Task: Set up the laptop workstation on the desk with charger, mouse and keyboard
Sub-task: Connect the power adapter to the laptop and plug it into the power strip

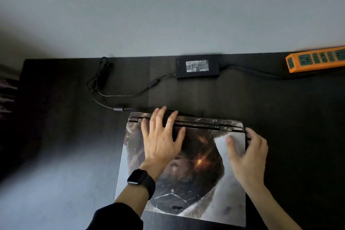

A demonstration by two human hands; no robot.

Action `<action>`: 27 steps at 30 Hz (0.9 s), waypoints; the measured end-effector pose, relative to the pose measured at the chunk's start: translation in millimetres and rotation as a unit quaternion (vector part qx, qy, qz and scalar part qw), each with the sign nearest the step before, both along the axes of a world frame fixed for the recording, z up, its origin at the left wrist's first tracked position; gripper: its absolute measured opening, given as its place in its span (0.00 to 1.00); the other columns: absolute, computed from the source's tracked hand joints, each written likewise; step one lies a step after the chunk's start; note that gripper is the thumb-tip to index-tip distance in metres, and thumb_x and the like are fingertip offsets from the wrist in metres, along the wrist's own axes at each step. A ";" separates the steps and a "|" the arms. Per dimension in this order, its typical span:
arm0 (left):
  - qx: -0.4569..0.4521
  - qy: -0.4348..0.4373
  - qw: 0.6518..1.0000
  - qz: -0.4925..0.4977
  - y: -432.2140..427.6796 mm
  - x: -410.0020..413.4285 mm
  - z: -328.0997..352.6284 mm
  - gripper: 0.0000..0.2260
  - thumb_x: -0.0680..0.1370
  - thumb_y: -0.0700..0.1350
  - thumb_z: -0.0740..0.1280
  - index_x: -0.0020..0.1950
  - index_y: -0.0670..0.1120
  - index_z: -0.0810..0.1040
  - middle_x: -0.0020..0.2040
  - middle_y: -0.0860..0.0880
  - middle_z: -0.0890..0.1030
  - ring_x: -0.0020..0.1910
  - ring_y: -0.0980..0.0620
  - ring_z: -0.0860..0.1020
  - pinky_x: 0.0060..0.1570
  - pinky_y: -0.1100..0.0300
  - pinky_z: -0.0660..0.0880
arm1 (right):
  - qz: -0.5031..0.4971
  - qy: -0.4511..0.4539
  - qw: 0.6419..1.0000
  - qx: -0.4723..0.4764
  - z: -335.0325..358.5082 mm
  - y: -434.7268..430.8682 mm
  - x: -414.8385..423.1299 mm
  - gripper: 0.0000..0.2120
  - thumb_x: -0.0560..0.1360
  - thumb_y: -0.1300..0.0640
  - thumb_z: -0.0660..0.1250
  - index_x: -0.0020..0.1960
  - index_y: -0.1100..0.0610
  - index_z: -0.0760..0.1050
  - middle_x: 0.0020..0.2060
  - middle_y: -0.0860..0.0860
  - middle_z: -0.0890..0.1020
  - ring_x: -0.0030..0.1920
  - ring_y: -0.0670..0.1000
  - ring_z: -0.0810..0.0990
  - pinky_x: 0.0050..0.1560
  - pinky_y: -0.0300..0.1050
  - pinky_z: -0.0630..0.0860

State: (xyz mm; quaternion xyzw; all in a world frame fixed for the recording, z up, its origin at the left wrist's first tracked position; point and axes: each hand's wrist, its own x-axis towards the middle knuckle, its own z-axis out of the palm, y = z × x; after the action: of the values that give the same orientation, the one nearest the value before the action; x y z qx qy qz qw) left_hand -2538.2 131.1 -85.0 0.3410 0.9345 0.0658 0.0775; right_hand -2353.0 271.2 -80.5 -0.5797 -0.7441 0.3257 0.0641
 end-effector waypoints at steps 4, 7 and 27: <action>-0.001 -0.028 0.995 -0.096 14.0 15.3 -10.0 0.26 0.79 0.64 0.55 0.76 0.58 0.64 0.78 0.50 0.63 0.78 0.50 0.56 0.75 0.39 0.49 | -0.043 -0.022 0.998 -0.028 -6.5 -29.5 11.1 0.32 0.76 0.41 0.67 0.73 0.58 0.69 0.67 0.59 0.73 0.65 0.57 0.74 0.60 0.49 0.72; -0.003 -0.024 0.996 -0.086 16.7 11.5 -16.3 0.26 0.80 0.64 0.54 0.76 0.59 0.63 0.78 0.50 0.63 0.78 0.50 0.57 0.76 0.39 0.49 | -0.062 0.008 0.997 -0.046 -9.0 -26.7 3.2 0.30 0.77 0.43 0.68 0.74 0.56 0.68 0.69 0.58 0.72 0.68 0.56 0.71 0.63 0.50 0.72; 0.000 0.010 1.000 -0.018 14.9 7.4 -15.1 0.24 0.79 0.64 0.54 0.74 0.61 0.66 0.70 0.53 0.71 0.75 0.52 0.63 0.76 0.43 0.49 | 0.001 0.062 0.998 -0.022 -27.6 -22.5 -2.2 0.31 0.77 0.42 0.67 0.73 0.58 0.70 0.63 0.58 0.73 0.60 0.54 0.71 0.56 0.47 0.75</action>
State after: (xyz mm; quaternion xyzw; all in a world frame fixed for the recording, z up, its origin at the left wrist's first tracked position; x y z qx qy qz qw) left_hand -2530.8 146.1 -100.1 0.3587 0.9288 0.0612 0.0697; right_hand -2355.1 248.7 -108.1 -0.5591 -0.7317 0.3777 0.0968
